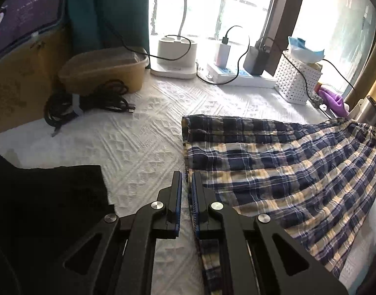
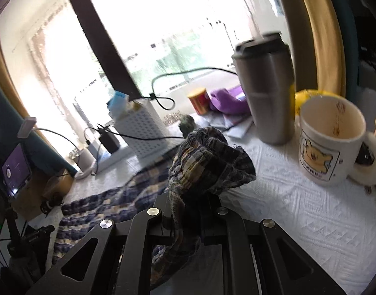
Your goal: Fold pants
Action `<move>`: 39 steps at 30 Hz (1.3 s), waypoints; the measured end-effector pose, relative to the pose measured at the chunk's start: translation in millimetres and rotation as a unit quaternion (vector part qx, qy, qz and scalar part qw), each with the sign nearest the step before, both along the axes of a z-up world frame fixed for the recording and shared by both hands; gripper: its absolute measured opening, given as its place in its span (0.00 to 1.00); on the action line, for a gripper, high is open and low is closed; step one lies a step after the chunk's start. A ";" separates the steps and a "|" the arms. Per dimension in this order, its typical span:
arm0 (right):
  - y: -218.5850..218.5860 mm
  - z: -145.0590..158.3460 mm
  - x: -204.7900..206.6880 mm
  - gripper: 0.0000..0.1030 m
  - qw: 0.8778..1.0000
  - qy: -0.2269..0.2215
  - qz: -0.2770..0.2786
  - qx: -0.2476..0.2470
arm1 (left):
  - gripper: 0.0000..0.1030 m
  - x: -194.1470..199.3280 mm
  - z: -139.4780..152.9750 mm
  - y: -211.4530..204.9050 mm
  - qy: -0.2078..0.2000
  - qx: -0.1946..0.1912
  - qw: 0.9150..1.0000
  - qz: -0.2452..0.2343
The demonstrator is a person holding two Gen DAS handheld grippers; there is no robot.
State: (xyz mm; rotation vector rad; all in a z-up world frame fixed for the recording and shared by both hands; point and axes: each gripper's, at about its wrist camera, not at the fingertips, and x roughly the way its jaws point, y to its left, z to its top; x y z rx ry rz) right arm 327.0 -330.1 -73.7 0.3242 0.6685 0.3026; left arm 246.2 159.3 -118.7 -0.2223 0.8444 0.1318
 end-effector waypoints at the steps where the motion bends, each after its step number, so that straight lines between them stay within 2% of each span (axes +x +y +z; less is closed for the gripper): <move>1: 2.7 3.6 -1.6 0.13 1.000 -0.005 0.003 0.000 | 0.07 -3.6 2.4 0.1 0.000 -0.003 1.000 0.000; 10: 34.5 31.8 -16.2 0.13 0.998 -0.039 0.037 -0.016 | 0.10 -31.4 12.6 5.8 -0.020 -0.018 1.000 0.004; 11: 37.9 34.0 -17.3 0.13 0.998 -0.041 0.040 -0.018 | 0.13 -35.6 13.4 6.5 -0.025 -0.017 1.000 0.001; 13: 48.1 38.4 -20.1 0.13 0.997 -0.044 0.056 -0.026 | 0.36 -44.0 15.8 8.9 -0.037 -0.019 0.999 -0.003; 14: 53.2 39.8 -21.8 0.13 0.997 -0.046 0.061 -0.031 | 0.41 -49.2 16.6 12.0 -0.043 -0.022 0.999 -0.002; 15: 58.5 41.9 -23.5 0.13 0.996 -0.049 0.064 -0.035 | 0.45 -52.9 17.3 14.8 -0.046 -0.026 0.999 0.001; 20: 80.2 44.3 -30.1 0.13 0.994 -0.047 0.086 -0.046 | 0.49 -65.8 18.5 28.3 -0.055 -0.036 0.998 0.017; 22: 90.1 45.8 -31.2 0.13 0.993 -0.045 0.095 -0.052 | 0.62 -70.6 19.2 30.3 -0.062 -0.035 0.997 0.016; 33: 141.2 55.7 -42.0 0.13 0.986 -0.051 0.128 -0.093 | 0.63 -96.9 17.0 48.9 -0.088 -0.048 0.995 0.027; 39: 172.1 52.6 -47.0 0.13 0.983 -0.046 0.146 -0.099 | 0.63 -110.4 12.0 63.4 -0.085 -0.046 0.995 0.038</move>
